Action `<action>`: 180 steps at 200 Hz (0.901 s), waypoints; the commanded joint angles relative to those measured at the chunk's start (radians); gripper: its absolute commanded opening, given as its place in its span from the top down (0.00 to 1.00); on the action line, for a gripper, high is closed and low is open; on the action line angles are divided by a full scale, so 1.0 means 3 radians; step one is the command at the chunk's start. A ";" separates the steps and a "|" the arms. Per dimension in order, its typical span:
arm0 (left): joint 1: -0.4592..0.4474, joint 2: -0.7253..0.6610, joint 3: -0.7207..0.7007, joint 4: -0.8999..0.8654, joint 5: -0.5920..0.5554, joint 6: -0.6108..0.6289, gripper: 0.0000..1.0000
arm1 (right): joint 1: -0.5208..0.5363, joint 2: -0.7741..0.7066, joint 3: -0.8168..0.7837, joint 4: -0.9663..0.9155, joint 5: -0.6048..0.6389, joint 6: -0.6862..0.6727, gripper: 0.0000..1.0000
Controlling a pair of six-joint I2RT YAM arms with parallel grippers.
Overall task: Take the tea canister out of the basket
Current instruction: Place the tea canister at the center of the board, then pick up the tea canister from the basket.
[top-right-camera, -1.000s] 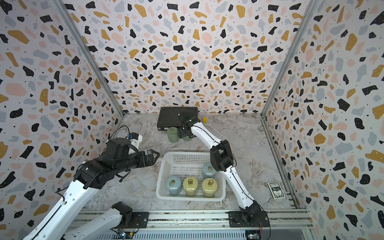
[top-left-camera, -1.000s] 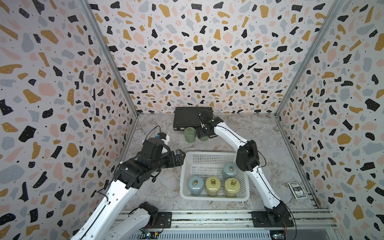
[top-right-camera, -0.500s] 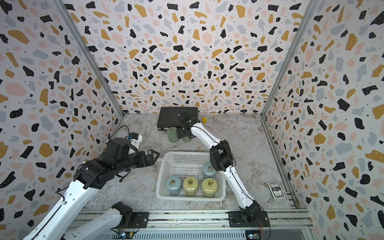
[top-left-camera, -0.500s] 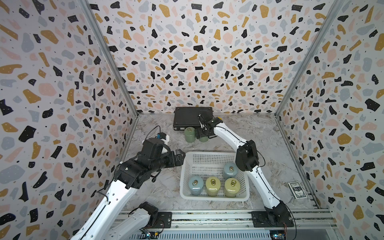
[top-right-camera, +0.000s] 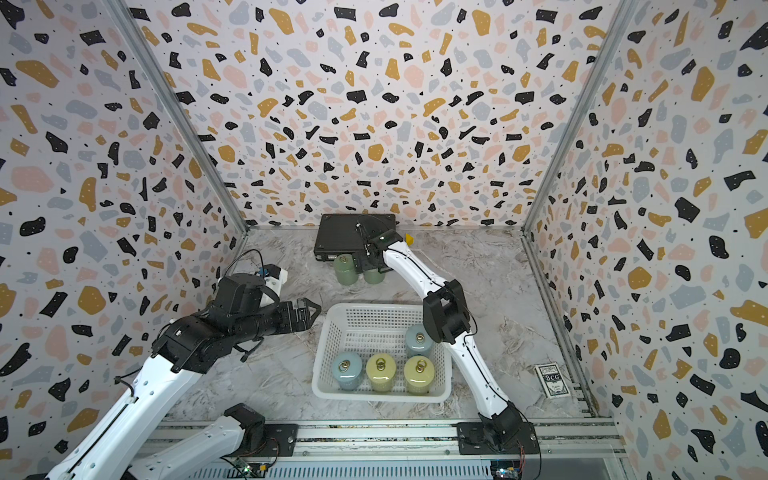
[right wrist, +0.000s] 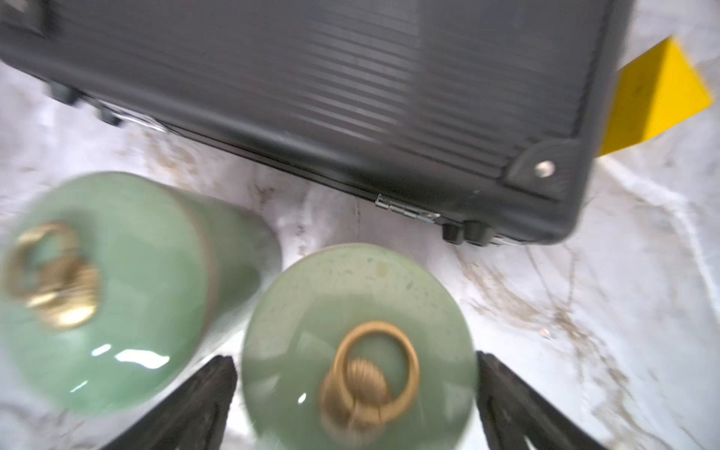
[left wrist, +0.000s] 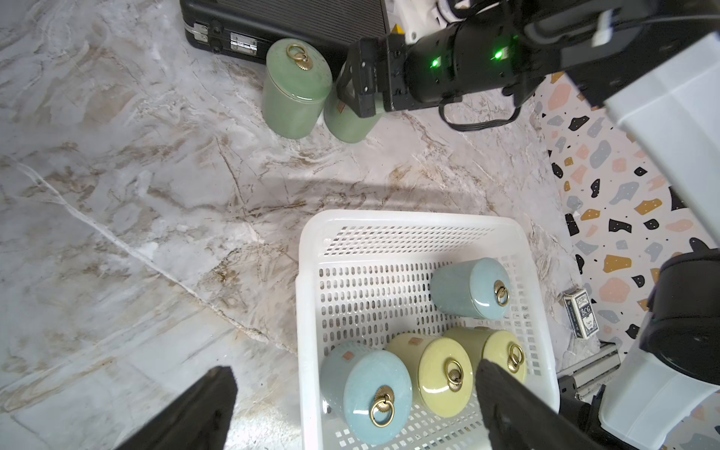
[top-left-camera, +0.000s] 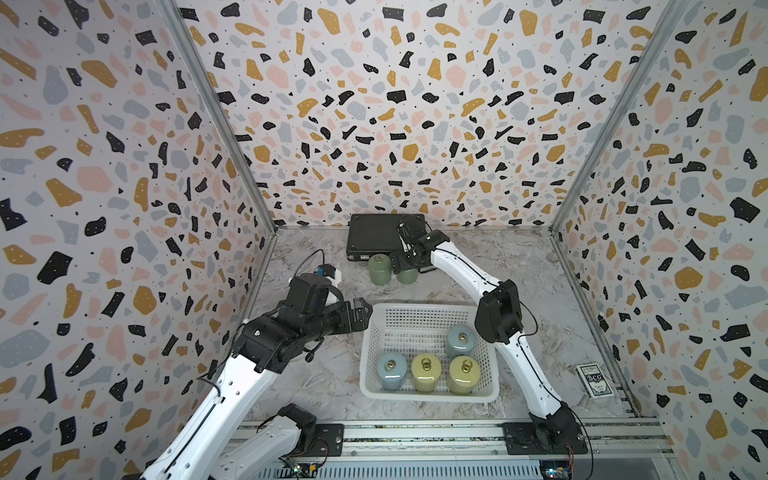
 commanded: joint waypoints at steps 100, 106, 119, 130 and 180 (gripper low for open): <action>-0.0061 0.0144 -0.0092 0.0253 0.0674 0.0244 0.00 | 0.0008 -0.2508 -0.2323 -0.0338 0.0010 0.0205 0.01; -0.0079 0.0166 -0.0102 0.0267 0.0708 0.0249 0.00 | 0.0008 -0.2611 -0.2439 -0.0364 -0.0010 0.0234 0.01; -0.0146 0.0212 -0.0120 0.0303 0.0774 0.0261 0.00 | 0.0011 -0.2825 -0.2706 -0.0401 -0.0056 0.0318 0.01; -0.0229 0.0276 -0.0125 0.0320 0.0791 0.0273 0.00 | 0.0016 -0.2999 -0.2928 -0.0432 -0.0112 0.0386 0.01; -0.0630 0.0496 -0.0141 0.0450 0.0671 0.0222 0.00 | 0.0120 -0.3581 -0.3715 -0.0588 -0.0240 0.0699 0.01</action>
